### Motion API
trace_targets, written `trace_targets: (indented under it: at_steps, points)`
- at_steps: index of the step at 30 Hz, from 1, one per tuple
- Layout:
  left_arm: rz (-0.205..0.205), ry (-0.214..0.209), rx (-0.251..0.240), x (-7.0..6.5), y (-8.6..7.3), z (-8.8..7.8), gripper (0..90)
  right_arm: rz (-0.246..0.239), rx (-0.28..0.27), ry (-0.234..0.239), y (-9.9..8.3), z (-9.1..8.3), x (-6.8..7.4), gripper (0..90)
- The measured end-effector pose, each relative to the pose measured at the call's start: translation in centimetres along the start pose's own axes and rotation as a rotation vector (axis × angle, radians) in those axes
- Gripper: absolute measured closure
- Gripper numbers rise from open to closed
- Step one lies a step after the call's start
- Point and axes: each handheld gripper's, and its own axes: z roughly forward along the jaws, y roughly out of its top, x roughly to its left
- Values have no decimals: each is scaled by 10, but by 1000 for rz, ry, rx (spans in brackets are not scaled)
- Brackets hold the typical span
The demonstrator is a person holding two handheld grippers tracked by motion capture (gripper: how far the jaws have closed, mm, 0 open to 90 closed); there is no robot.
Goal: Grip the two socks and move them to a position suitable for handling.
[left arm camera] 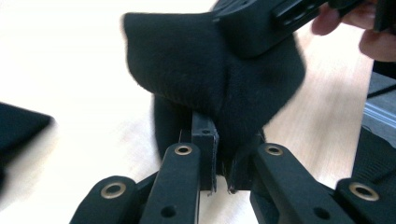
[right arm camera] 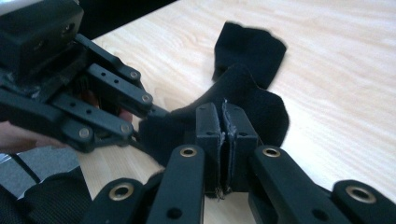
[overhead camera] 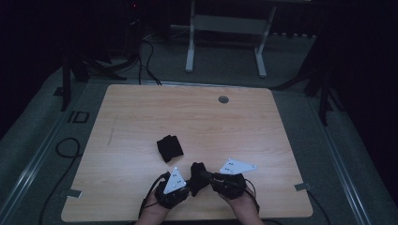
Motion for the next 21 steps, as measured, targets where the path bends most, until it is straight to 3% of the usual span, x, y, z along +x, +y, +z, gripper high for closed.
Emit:
trace_targets:
  at_steps: [3,5,7,10,12,14,18,21]
  points:
    - [13,13,-12,1,8,-4,845,9,-26,10,5,-8,-2,814]
    - [18,17,-7,3,11,-5,849,-8,-29,-7,8,-10,-1,722]
    - [-2,21,-11,8,10,-8,850,-17,-11,-40,8,-11,-3,630]
    - [-14,41,-11,12,11,-10,851,34,22,-62,-2,-7,-12,535]
    - [-18,60,-16,14,13,-11,851,68,55,-40,-10,-3,-17,511]
    - [-32,52,-28,15,15,-13,851,83,95,-14,-18,4,-17,477]
    - [-30,46,-56,13,23,-18,851,74,155,35,-30,20,-11,437]
    - [-40,25,-88,10,29,-22,851,68,155,43,-29,29,-10,429]
